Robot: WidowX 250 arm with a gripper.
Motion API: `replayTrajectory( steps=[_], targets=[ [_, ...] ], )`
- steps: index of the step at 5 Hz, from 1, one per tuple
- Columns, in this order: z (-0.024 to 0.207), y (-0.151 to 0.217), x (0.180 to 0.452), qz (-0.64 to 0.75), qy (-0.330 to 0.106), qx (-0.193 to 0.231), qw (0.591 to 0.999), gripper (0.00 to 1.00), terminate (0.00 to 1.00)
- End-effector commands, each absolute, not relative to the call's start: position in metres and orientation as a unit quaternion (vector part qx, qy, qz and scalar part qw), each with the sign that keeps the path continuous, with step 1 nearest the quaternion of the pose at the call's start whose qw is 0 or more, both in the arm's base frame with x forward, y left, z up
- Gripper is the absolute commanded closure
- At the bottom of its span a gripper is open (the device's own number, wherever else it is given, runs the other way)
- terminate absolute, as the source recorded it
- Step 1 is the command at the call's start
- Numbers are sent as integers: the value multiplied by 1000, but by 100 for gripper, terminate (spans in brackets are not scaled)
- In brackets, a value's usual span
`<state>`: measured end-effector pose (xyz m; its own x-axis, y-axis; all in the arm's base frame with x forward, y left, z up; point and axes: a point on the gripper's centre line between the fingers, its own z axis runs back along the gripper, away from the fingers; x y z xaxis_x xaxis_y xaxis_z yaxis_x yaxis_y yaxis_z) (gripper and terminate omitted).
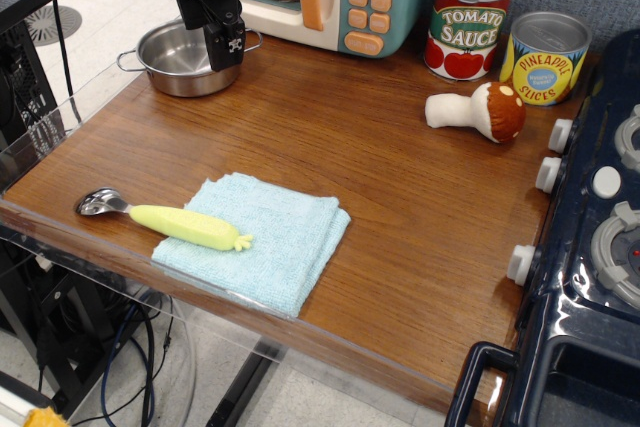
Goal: Place the mushroom partially on the right edge of the blue cloth
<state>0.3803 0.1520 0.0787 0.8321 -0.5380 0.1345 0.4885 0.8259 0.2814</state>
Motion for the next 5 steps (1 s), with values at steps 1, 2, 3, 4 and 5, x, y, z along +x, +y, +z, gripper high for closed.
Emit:
replayTrajectory(
  steps=[1, 2, 3, 4, 5],
  targets=[
    [79, 152, 380, -270, -105, 118, 950, 0, 0],
    [87, 123, 390, -312, -78, 148, 935, 0, 0],
    [92, 103, 393, -359, -81, 138, 920, 0, 0],
    [96, 72, 398, -435, -85, 124, 888, 0, 0],
    [93, 29, 412, -518, -85, 99, 845, 0, 0]
  ],
)
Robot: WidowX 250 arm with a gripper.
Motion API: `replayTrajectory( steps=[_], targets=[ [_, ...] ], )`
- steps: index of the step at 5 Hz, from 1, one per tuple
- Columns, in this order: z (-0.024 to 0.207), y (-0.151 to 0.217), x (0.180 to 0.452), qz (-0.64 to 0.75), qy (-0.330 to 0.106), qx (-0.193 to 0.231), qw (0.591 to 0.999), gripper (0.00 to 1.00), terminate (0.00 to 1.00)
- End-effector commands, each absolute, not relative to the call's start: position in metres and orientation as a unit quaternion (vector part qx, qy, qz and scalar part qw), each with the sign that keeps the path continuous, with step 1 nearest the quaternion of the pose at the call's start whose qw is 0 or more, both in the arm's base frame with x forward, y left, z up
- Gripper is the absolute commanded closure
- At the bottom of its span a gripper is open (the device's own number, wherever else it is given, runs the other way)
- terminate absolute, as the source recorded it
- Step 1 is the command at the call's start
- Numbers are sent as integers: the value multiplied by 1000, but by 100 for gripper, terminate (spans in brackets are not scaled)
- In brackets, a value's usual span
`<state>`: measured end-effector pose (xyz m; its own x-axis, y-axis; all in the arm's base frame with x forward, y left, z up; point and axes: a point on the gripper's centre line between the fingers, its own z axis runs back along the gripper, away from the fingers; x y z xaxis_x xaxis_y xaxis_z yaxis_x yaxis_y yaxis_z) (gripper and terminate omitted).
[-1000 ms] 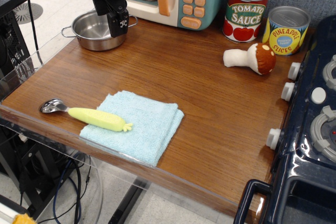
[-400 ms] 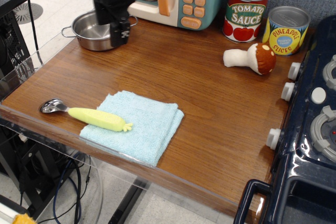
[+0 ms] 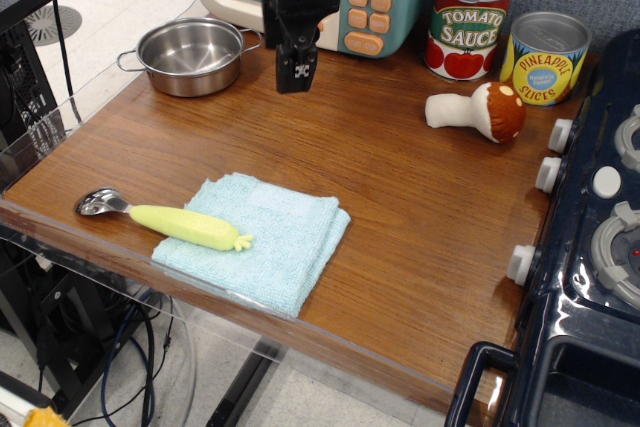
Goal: Place the mushroom partially on the right edge of the blue cloth
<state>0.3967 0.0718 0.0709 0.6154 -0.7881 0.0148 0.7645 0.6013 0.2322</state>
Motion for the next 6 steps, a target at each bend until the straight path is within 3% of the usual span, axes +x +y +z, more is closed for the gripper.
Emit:
replayTrajectory(
  steps=[1, 3, 5, 6],
  targets=[
    [95, -4, 420, -559, -96, 77, 820, 0, 0],
    [86, -54, 436, -620, -108, 56, 775, 0, 0],
    [70, -72, 440, -645, -93, 47, 757, 0, 0],
    [64, -77, 440, -646, -87, 47, 756, 100, 0]
  ],
)
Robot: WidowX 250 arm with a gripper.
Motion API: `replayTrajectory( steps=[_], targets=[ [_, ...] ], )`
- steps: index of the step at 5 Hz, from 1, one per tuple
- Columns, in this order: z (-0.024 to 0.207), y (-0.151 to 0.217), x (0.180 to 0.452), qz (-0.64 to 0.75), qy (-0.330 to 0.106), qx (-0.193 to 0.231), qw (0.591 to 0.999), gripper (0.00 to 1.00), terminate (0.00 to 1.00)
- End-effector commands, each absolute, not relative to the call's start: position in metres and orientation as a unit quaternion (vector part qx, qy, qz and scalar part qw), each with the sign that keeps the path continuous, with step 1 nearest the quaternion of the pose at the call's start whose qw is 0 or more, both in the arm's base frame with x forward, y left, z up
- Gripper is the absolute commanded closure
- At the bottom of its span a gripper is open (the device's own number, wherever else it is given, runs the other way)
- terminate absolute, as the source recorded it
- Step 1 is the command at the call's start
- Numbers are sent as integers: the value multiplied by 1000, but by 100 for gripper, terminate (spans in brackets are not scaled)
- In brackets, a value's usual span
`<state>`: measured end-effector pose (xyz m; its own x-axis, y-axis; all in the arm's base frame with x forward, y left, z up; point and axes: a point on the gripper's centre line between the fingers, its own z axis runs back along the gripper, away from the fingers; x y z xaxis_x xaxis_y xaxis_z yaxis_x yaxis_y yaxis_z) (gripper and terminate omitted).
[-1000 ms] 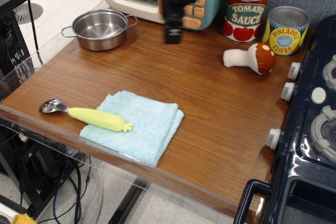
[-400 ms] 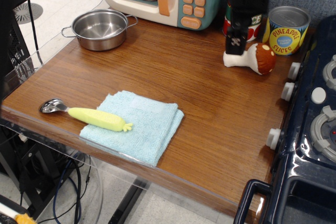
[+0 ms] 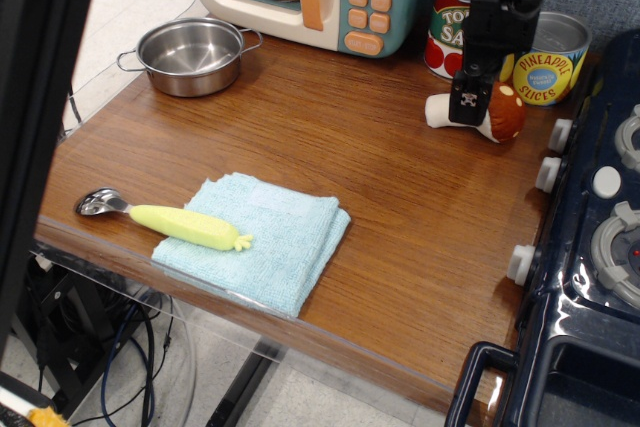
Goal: Place the mushroom partially on the right edge of the blue cloth
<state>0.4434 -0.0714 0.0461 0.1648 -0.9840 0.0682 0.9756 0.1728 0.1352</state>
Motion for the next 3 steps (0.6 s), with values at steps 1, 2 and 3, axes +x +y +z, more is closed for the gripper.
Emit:
replayTrajectory(
  steps=[1, 2, 3],
  targets=[
    [63, -77, 438, -645, -91, 51, 757, 100, 0],
    [64, -74, 435, -636, -85, 55, 765, 100, 0],
    [65, -70, 435, -632, -85, 56, 768, 100, 0]
  ],
)
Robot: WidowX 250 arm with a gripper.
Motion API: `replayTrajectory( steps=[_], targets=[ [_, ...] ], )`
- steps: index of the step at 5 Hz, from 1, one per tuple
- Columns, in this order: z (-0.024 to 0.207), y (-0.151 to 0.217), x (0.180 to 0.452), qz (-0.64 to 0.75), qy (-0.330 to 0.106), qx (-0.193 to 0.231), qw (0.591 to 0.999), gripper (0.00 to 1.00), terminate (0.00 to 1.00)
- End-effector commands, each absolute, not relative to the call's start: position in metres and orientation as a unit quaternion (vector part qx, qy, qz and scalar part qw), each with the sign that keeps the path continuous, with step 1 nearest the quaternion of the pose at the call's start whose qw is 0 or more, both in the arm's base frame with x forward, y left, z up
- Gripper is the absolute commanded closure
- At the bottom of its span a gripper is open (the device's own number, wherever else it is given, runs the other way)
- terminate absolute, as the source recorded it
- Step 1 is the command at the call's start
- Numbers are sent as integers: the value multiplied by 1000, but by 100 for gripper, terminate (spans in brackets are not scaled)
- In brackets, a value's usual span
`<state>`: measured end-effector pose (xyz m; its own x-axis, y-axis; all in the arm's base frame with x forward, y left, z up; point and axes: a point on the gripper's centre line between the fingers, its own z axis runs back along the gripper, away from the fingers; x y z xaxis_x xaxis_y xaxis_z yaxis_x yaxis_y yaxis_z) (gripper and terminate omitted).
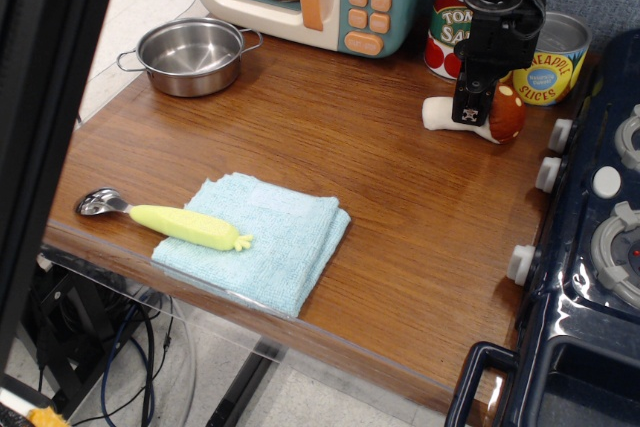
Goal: Place the mushroom partially on the right edge of the blue cloth
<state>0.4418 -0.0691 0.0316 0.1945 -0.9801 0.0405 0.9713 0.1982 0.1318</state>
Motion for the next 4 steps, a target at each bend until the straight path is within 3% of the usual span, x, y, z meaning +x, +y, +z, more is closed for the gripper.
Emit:
replayTrajectory(
  steps=[1, 3, 4],
  targets=[
    [80, -63, 434, -621, -97, 58, 775, 100, 0],
    [128, -34, 415, -603, -150, 74, 780, 100, 0],
    [138, -19, 399, -608, -151, 74, 775, 100, 0]
  ],
)
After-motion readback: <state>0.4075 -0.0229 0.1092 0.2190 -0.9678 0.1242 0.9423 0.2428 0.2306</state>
